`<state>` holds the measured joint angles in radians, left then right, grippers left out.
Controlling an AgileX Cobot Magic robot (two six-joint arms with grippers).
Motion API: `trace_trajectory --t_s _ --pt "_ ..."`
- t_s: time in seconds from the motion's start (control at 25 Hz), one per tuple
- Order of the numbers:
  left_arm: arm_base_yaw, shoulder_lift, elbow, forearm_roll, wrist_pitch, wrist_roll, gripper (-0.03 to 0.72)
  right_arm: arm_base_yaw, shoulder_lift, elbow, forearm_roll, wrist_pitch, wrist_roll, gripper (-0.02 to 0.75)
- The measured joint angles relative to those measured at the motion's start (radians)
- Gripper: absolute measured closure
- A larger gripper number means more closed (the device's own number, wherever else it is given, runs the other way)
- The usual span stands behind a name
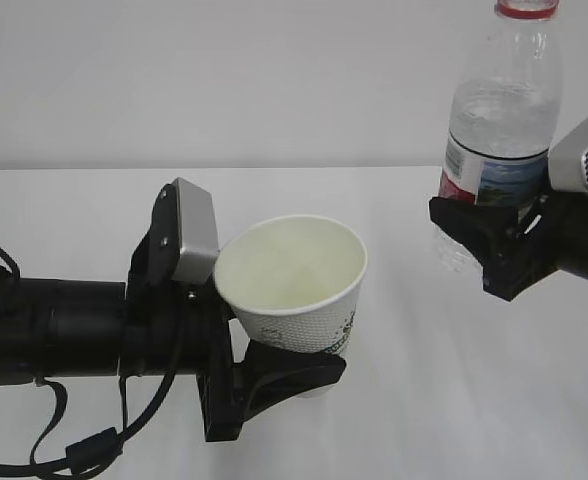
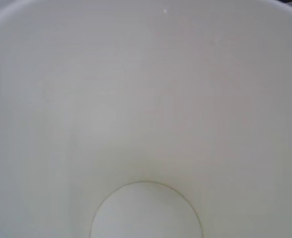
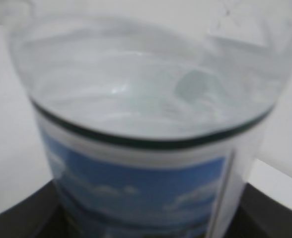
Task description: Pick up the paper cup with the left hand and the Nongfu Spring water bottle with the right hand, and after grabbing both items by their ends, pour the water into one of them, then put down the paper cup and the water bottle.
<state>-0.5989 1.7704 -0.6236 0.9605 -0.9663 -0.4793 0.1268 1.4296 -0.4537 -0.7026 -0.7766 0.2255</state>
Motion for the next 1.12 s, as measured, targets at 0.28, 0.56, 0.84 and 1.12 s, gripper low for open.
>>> trace_trajectory --t_s 0.28,0.56,0.84,1.12 --pt "0.0 0.0 0.0 0.0 -0.01 0.0 0.133 0.0 0.0 -0.02 -0.044 0.025 -0.05 0.256" --pt "0.0 0.0 0.0 0.0 -0.016 0.0 0.133 0.0 0.0 -0.094 -0.13 0.077 -0.056 0.256" --pt "0.0 0.0 0.0 0.0 -0.016 0.0 0.133 0.0 0.0 -0.143 -0.239 0.086 -0.059 0.257" --pt "0.0 0.0 0.0 0.0 -0.016 0.0 0.134 0.0 0.0 -0.159 -0.289 0.086 -0.069 0.257"
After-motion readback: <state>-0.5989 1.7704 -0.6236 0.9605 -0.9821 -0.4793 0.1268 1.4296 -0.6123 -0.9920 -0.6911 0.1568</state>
